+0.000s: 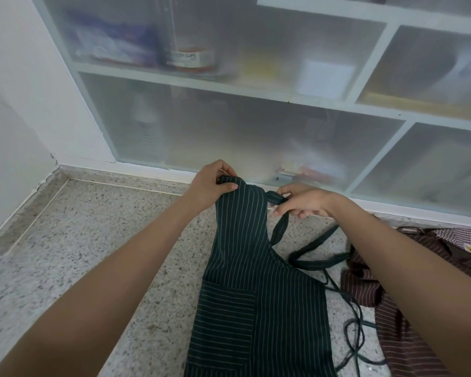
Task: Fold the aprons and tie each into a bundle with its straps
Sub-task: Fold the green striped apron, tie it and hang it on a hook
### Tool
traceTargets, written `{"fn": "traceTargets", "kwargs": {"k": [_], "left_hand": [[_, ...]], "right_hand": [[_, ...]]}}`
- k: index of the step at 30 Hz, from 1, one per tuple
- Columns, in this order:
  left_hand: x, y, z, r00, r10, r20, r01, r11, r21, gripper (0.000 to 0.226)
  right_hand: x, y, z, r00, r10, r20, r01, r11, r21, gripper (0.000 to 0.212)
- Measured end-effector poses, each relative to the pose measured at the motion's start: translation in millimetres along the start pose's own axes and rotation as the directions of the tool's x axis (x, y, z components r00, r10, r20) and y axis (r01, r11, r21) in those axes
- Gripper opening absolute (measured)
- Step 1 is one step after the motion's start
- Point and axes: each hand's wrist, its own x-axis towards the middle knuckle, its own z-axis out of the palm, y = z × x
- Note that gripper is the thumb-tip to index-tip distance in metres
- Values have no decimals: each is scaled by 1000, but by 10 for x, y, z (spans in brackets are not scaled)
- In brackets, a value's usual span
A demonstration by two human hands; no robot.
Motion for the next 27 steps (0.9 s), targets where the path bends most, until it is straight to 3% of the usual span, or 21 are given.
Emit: {"fn": "traceTargets", "kwargs": {"k": [2,4,7,9,12,14,18,21,25,27], "left_hand": [[-7,2,-18,999,-3,32,2,1000,27,20],[-17,21,-23,998,4,58,-8,998,56,23],[-31,85,11,998,36,57,-42,994,102,26],[-42,132,46,997,53,59,-60,991,119,27],[-61,162,81,996,56,70,-63,993,98,27],[-79,167,91,996,52,65,-57,996,65,28],[-110,150,85,998,36,47,-37,999,19,30],[-117,120,61,1000,18,9,-18,1000,-25,31],[-93,88,41,998,-49,-40,49,999,-5,27],[-78,65,16,995,-102,-7,102,995,23,25]], "right_hand": [[16,-58,-85,990,-45,-135,19,981,-192,29],[51,-131,-132,921,-160,-354,63,961,-269,11],[116,-251,-97,755,-252,-606,55,944,-325,9],[167,-318,-14,734,-170,-658,-34,958,-285,28],[251,-378,106,818,48,-573,-14,998,64,37],[237,-405,173,887,136,-442,8,951,309,36],[206,-330,212,978,-5,-209,80,931,355,32],[195,-223,208,995,-86,-50,99,916,388,41],[203,-117,242,987,-160,-29,154,865,477,80],[182,-97,272,979,-195,-55,191,800,569,63]]}}
